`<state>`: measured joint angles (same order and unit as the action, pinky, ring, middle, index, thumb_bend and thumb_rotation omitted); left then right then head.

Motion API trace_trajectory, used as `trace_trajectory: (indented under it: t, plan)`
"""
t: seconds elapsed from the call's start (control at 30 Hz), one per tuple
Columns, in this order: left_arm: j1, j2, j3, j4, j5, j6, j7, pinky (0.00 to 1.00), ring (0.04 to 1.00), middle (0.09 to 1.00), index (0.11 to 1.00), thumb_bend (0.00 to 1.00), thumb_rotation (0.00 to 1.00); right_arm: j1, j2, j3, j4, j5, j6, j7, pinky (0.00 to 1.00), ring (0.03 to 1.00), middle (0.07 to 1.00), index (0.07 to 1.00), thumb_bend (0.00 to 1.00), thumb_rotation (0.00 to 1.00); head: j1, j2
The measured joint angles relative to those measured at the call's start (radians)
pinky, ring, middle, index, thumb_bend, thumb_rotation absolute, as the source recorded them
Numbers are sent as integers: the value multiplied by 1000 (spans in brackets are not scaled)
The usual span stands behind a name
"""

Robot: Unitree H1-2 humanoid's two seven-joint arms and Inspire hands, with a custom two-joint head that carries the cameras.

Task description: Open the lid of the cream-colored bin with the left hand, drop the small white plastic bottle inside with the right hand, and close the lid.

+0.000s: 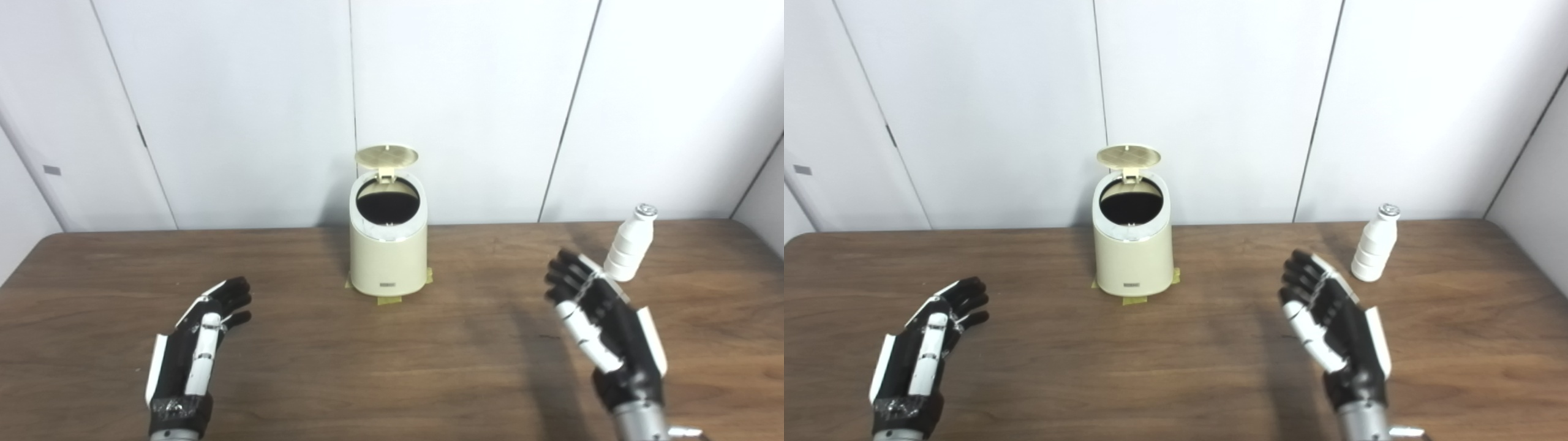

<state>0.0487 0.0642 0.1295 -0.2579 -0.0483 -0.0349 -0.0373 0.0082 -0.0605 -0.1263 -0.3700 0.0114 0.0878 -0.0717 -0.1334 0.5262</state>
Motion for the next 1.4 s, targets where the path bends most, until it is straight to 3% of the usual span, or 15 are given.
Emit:
trace_trajectory:
  t: [0.07, 0.27, 0.37, 0.47, 0.6, 0.7, 0.83, 0.97, 1.2, 1.3, 1.37, 1.4]
  plan:
    - [3, 0, 2, 1, -7, -19, -1, 763, 797, 798, 784, 185, 761, -36, -23, -29, 0, 0, -11, -8, 710, 774, 790, 781, 339, 464, -8, -2]
    - [6, 0, 1, 9, -15, -32, -1, 757, 803, 802, 791, 183, 766, -161, -62, -92, -12, -44, -15, -52, 685, 755, 771, 749, 574, 397, -25, -5]
    - [6, 1, 2, 9, -16, -32, 0, 761, 807, 805, 794, 183, 761, -226, -75, -116, -16, -84, 0, -79, 705, 779, 792, 774, 654, 355, -35, -6]
    - [6, 2, 3, 15, -16, -40, -1, 768, 808, 806, 795, 188, 785, -280, -103, -134, -14, -104, 9, -93, 645, 809, 827, 808, 736, 348, -52, -12]
    - [6, 7, 4, 31, -9, -56, 0, 776, 812, 805, 792, 207, 798, -331, -155, -162, 46, -133, 10, -111, 841, 890, 888, 876, 776, 375, -64, -15]
    - [6, 8, 4, 31, 8, -56, 2, 773, 811, 804, 790, 205, 787, -345, -173, -181, 99, -146, 3, -136, 855, 917, 922, 924, 830, 369, -69, -18]
    - [6, 8, 2, 31, 14, -57, 4, 764, 808, 803, 791, 219, 787, -356, -182, -196, 221, -136, -35, -149, 922, 970, 968, 971, 860, 375, -60, -17]
    - [6, 9, 2, 32, 22, -57, 4, 763, 806, 800, 791, 225, 793, -387, -238, -205, 366, -145, -46, -160, 943, 990, 982, 987, 864, 361, -60, -15]
    - [10, 10, -1, 31, 23, -57, 4, 782, 816, 803, 792, 230, 778, -456, -305, -204, 533, -159, -56, -181, 862, 954, 959, 960, 841, 260, -60, -14]
    - [11, 10, -1, 30, 24, -56, 4, 770, 809, 798, 787, 228, 773, -465, -309, -198, 583, -160, -56, -193, 790, 930, 950, 954, 821, 243, -57, -9]
    - [12, 10, -3, 29, 26, -56, 4, 757, 801, 795, 784, 224, 770, -468, -309, -186, 614, -162, -59, -199, 817, 935, 951, 956, 802, 230, -58, -8]
    - [12, 10, -4, 29, 28, -56, 4, 761, 804, 797, 786, 224, 771, -469, -309, -182, 632, -162, -62, -202, 779, 906, 947, 953, 808, 239, -57, -8]
